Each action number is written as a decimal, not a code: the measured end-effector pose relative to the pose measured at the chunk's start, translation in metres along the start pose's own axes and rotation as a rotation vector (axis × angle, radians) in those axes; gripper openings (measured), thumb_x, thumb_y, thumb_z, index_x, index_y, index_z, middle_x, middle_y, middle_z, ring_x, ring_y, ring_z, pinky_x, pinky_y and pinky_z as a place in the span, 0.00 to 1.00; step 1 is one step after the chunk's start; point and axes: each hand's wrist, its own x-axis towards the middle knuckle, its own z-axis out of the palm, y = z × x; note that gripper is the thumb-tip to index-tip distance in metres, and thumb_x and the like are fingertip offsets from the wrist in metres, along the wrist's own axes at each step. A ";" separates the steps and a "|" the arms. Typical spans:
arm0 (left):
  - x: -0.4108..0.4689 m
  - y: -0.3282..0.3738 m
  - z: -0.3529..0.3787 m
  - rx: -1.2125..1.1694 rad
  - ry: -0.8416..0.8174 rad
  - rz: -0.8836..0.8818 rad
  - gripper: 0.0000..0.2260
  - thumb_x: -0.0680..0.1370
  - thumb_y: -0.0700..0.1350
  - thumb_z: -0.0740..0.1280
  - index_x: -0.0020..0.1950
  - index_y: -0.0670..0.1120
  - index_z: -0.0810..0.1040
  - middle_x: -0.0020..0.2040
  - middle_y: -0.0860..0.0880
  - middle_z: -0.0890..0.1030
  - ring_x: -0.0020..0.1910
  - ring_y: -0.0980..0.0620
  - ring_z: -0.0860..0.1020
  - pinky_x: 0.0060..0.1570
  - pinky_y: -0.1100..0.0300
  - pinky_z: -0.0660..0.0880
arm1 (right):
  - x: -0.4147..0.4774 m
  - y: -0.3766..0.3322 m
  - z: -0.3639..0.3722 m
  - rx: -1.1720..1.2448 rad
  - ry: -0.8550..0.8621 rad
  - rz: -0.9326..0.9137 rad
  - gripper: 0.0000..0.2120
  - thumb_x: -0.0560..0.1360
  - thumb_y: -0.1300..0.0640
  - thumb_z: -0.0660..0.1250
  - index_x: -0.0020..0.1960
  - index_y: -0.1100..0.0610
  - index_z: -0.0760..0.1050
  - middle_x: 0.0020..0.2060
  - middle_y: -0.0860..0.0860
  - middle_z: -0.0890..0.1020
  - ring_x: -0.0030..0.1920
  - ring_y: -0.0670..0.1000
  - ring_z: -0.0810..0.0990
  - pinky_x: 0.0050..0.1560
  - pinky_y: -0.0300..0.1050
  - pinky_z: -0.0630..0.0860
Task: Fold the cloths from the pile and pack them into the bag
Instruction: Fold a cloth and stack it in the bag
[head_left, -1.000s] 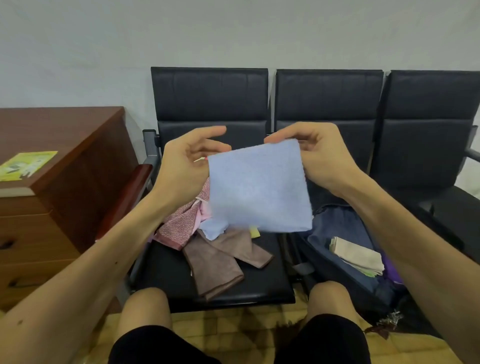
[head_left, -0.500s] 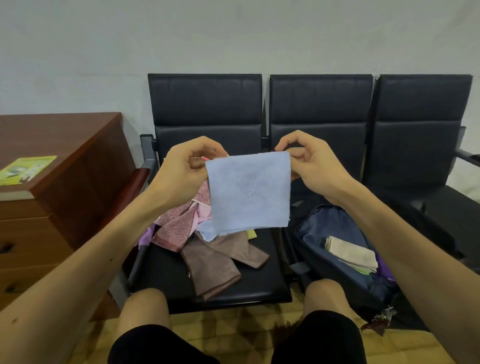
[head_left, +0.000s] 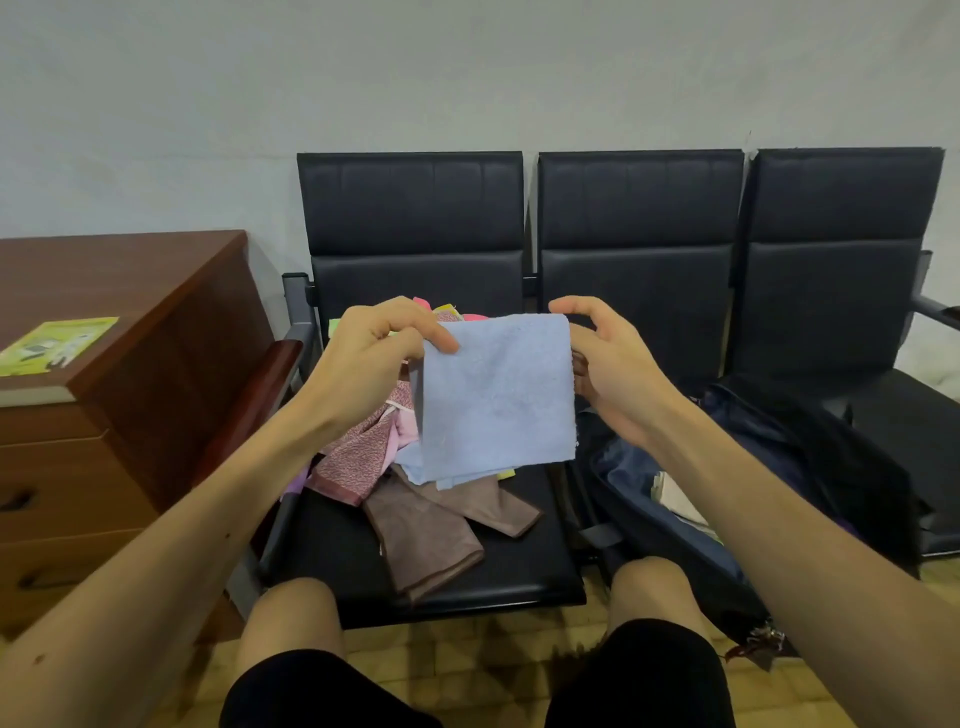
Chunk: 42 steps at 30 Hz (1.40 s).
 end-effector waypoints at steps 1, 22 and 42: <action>-0.001 0.001 0.000 -0.059 0.005 -0.019 0.19 0.72 0.34 0.58 0.35 0.50 0.86 0.52 0.40 0.78 0.53 0.41 0.77 0.46 0.45 0.78 | -0.003 0.003 0.002 0.093 0.002 0.060 0.10 0.82 0.56 0.62 0.62 0.54 0.76 0.46 0.49 0.81 0.41 0.45 0.79 0.38 0.38 0.75; -0.052 -0.072 0.076 -1.036 -0.232 -0.904 0.31 0.60 0.44 0.84 0.60 0.37 0.82 0.59 0.38 0.83 0.52 0.45 0.85 0.50 0.53 0.82 | -0.053 0.075 -0.002 0.374 -0.060 0.258 0.10 0.75 0.60 0.71 0.56 0.58 0.79 0.48 0.53 0.87 0.48 0.52 0.86 0.45 0.44 0.82; -0.071 -0.085 0.176 -0.638 -0.626 -0.927 0.17 0.80 0.37 0.66 0.69 0.42 0.75 0.62 0.42 0.82 0.62 0.43 0.80 0.66 0.44 0.74 | -0.117 0.121 -0.117 0.202 -0.179 0.500 0.23 0.74 0.68 0.71 0.67 0.55 0.74 0.57 0.52 0.84 0.57 0.53 0.83 0.51 0.46 0.82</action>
